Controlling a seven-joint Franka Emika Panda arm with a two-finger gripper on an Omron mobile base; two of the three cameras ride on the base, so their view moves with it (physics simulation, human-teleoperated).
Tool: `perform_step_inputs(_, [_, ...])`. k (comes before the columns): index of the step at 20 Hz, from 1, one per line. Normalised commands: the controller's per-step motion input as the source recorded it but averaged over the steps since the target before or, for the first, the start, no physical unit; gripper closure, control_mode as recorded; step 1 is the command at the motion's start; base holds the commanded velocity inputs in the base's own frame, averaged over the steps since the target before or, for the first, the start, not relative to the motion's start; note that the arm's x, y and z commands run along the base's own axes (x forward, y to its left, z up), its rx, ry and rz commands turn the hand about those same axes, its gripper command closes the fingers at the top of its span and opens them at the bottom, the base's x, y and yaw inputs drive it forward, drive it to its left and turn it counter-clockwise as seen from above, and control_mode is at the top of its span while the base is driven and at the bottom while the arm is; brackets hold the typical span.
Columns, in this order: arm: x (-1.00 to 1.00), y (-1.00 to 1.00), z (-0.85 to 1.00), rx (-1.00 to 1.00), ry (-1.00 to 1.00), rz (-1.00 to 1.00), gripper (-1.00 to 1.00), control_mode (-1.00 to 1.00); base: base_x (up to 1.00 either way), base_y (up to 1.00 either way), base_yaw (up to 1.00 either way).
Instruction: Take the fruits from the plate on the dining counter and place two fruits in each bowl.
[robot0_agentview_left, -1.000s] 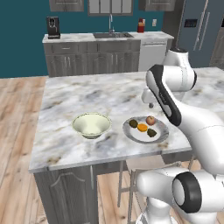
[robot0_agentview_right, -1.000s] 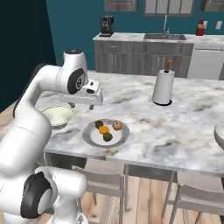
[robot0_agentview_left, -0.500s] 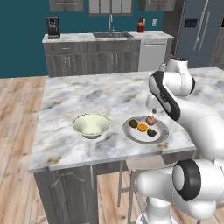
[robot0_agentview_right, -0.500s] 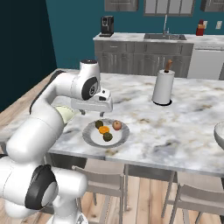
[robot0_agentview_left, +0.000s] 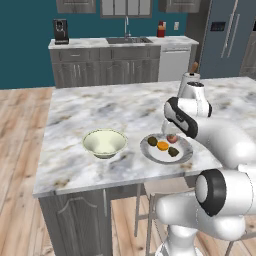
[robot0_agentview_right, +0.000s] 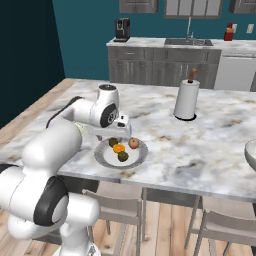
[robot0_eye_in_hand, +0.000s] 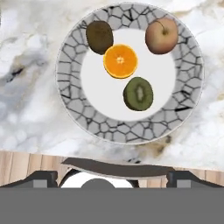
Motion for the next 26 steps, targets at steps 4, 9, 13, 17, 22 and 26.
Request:
perform_step_inputs(4, [0.09, -0.09, -0.44, 0.01, 0.08, 0.0, -1.0, -1.0, 0.0, 0.0, 0.0])
perform_step_inputs(9, [0.01, -0.15, -0.34, 0.0, 0.07, 0.0, -1.0, -1.0, 0.0, 0.0, 0.0])
perform_step_inputs(13, [0.12, -0.14, -0.35, 0.0, 0.03, 0.0, -1.0, -1.0, 0.0, 0.0, 0.0])
perform_step_inputs(17, [0.26, -0.09, -0.32, 0.0, 0.03, 0.0, -1.0, -1.0, 0.0, 0.0, 0.0])
perform_step_inputs(22, [0.36, -0.02, -0.33, 0.0, 0.0, 0.0, -1.0, -1.0, 0.0, 0.0, 0.0])
perform_step_inputs(26, [0.47, 0.0, -0.31, 0.0, 0.0, 0.0, -1.0, -1.0, 0.0, 0.0, 0.0])
